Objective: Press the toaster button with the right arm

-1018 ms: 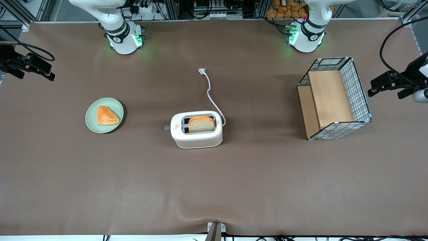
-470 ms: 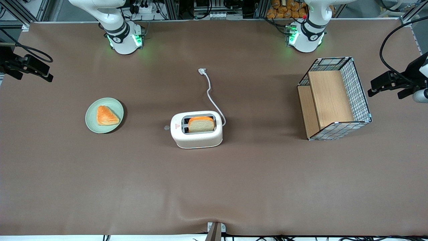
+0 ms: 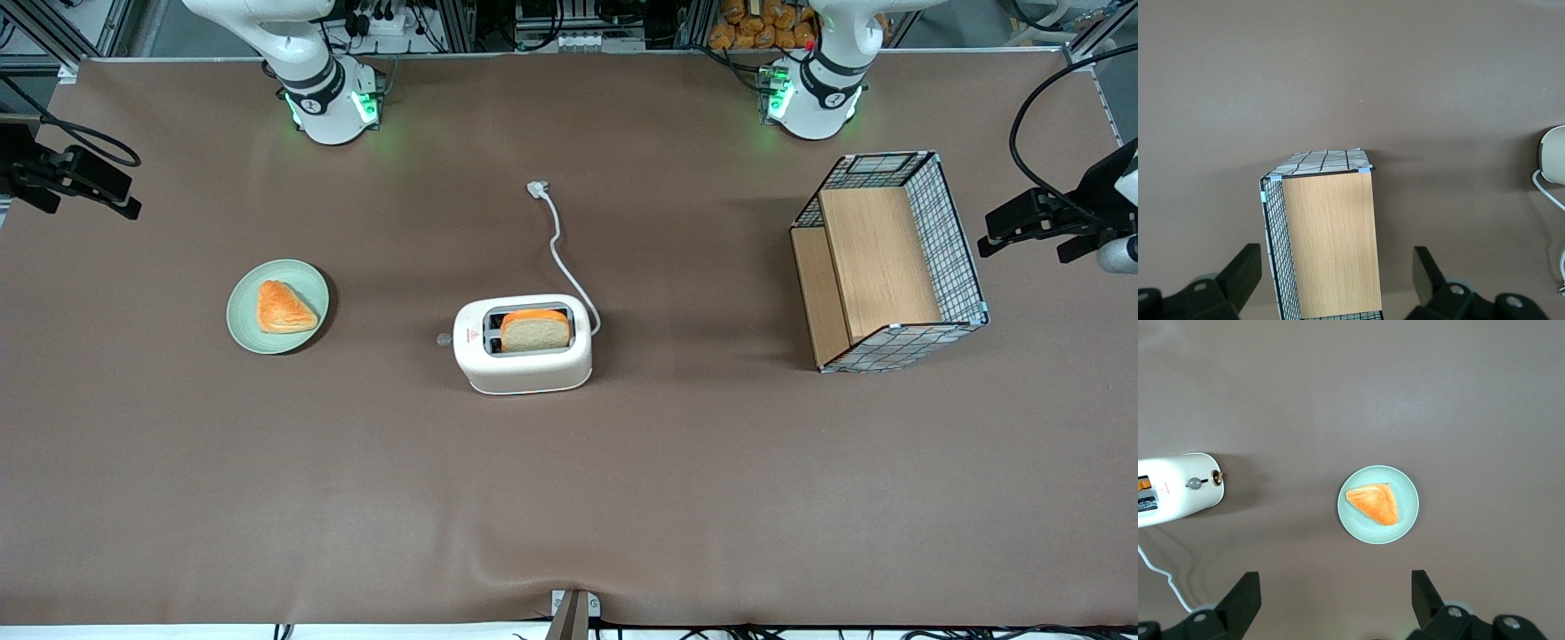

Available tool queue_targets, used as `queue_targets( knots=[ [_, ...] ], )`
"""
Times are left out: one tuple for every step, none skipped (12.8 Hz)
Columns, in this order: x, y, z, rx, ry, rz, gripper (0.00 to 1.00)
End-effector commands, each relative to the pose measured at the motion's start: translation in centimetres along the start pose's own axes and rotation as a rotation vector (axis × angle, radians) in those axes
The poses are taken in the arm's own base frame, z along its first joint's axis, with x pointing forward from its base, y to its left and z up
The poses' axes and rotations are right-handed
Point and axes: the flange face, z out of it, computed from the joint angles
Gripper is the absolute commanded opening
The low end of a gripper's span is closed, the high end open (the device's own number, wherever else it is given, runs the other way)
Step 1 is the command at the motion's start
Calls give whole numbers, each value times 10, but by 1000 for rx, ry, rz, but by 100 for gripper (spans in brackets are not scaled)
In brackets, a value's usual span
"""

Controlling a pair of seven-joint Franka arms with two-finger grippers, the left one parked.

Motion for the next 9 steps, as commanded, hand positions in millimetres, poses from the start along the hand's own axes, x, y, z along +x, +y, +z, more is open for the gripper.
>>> queue_targets(
  knots=[
    [3,2,-3,-5,9,9,100],
    [5,12,-2,0,7,28,100],
    [8,20,0,3,7,40,100],
    [9,20,2,3,5,37,100],
    [8,19,1,3,7,34,100],
    [8,19,1,3,7,34,100],
    [8,19,1,3,7,34,100],
    [8,20,1,3,5,37,100],
    [7,19,1,2,2,34,100]
  ],
)
